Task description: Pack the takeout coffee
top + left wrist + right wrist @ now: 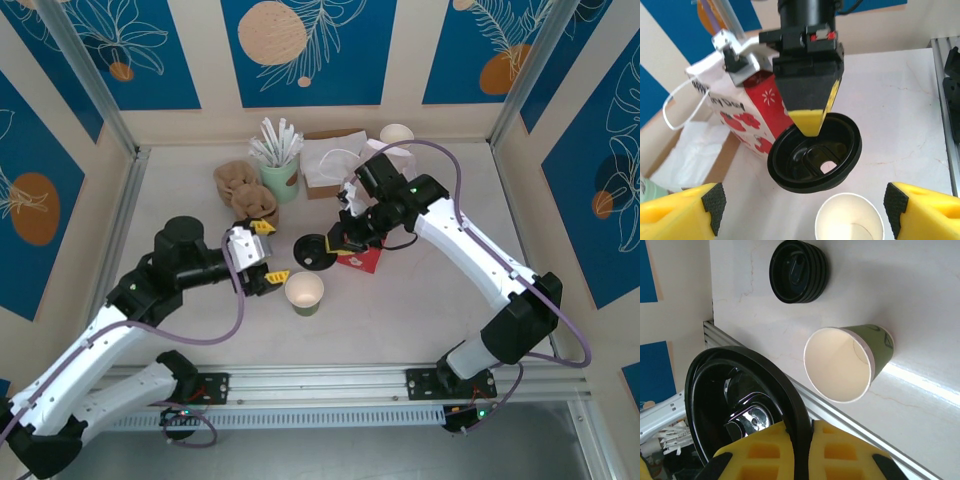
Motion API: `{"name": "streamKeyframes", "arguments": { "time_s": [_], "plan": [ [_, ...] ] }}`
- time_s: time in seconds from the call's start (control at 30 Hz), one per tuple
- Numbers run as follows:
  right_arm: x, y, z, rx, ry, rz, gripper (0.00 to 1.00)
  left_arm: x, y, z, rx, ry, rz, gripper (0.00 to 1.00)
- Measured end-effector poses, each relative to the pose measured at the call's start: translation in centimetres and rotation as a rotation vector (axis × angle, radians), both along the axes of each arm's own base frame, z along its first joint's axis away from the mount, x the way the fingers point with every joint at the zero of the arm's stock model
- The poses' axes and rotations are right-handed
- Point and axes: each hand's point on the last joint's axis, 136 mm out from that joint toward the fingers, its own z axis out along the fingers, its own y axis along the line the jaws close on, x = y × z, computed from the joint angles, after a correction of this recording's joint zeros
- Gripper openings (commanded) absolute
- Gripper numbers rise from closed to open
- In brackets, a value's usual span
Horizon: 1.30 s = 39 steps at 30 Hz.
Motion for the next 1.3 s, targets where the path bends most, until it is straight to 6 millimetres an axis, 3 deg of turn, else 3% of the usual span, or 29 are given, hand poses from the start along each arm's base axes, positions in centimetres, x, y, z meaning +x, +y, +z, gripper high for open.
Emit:
{"name": "streamKeyframes", "arguments": {
  "time_s": [0.17,0.3,0.53,1.0,1.3],
  "plan": [
    [-0.6,-0.1,0.5,0.016,0.018,0.023,0.00,-0.6,-1.1,-0.3,0.076,-0.084,-0.071,0.83],
    [-0.9,-0.1,1.0,0.027,0.022,0.036,0.00,-0.6,-2.0,-1.6,0.168,-0.139,-0.121,0.80],
    [-1.3,-0.2,1.1,0.028,0.042,0.043,0.00,0.2,-2.8,-3.5,0.287,-0.182,-0.161,0.66],
    [-1.6,-0.3,0.9,0.019,0.056,0.044,0.00,1.3,-3.3,-4.2,0.340,-0.232,-0.165,0.41],
    [-1.7,-0.4,0.9,0.014,0.057,0.044,0.00,1.0,-3.6,-4.6,0.352,-0.241,-0.186,0.42]
  ]
}}
